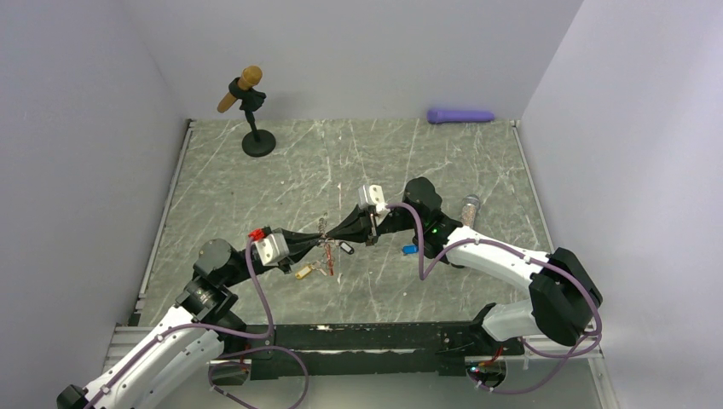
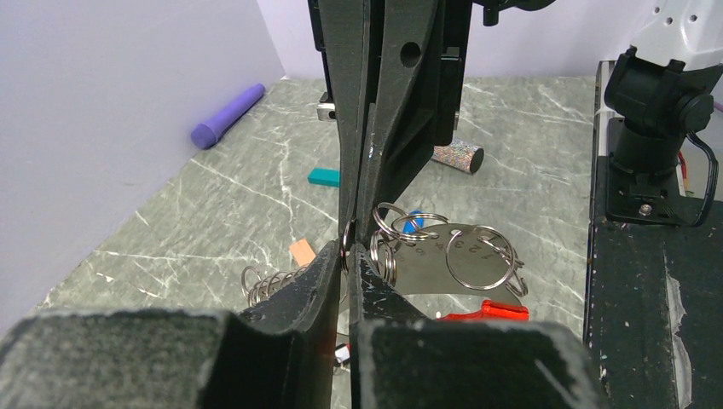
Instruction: Put the keys on the keyring
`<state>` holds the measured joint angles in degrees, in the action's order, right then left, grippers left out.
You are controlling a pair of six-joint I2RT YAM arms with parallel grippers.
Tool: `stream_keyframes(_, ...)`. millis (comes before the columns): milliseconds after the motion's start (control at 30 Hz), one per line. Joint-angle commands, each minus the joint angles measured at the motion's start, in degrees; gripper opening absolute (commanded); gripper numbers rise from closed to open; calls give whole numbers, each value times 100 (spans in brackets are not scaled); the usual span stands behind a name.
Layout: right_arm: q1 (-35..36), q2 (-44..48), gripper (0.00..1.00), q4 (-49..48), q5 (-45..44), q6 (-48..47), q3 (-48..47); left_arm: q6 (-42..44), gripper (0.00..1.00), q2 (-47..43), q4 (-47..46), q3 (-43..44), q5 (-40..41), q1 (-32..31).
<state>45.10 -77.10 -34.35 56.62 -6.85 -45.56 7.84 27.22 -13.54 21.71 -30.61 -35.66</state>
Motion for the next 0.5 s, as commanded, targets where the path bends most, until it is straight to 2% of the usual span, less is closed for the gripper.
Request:
stream_keyframes(0,12,136,0,-377,34,33,-90,-70,13,52,-211,48,-219,9)
stream_keyframes(133,13,130,0,-403,46,73,-73,-71,0,113,-234,66,-257,11)
stream_keyframes(333,12,144,0,-390,27,88,-46,-73,0,70,-176,62,-117,6)
stream_keyframes(467,8,192,21,-356,-58,52,-3,8,0,-133,-32,36,87,6)
